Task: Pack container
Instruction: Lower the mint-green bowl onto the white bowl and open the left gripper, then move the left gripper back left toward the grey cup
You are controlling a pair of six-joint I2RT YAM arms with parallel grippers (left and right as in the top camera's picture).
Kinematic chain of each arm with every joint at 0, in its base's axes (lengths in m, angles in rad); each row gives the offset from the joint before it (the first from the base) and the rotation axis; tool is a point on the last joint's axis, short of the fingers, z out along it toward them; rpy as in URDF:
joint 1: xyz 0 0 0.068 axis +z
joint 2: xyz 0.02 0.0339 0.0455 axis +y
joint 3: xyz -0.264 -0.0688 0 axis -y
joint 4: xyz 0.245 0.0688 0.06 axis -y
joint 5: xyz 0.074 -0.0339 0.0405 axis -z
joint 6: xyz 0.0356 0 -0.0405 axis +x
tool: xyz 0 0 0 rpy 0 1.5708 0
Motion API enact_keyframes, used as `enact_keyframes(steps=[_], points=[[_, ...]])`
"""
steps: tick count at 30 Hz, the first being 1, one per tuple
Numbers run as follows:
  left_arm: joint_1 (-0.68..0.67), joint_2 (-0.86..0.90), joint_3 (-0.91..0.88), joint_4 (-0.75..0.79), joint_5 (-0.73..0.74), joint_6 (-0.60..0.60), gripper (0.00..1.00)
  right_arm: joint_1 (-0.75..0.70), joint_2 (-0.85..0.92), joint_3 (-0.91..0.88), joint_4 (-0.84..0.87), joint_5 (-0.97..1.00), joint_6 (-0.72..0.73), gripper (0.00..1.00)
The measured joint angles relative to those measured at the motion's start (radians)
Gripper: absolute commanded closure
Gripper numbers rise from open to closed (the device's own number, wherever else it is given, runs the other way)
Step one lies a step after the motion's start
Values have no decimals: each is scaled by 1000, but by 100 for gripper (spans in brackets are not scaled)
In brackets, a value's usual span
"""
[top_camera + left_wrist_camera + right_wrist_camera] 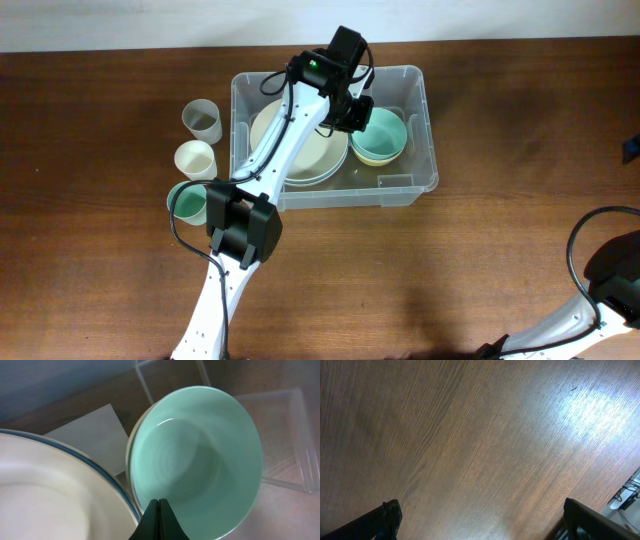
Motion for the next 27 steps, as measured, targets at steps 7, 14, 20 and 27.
enact_keyframes(steps=[7, 14, 20, 27], points=[[0, 14, 0, 0, 3, 0, 99, 0, 0, 0, 0, 0, 0, 1], [0, 54, 0, 0, 2, 0, 99, 0, 0, 0, 0, 0, -1, 1], [3, 55, 0, 0, -6, 0, 99, 0, 0, 0, 0, 0, -1, 1], [37, 56, 81, -5, -10, 6, 99, 0, 0, 0, 0, 0, -1, 1]])
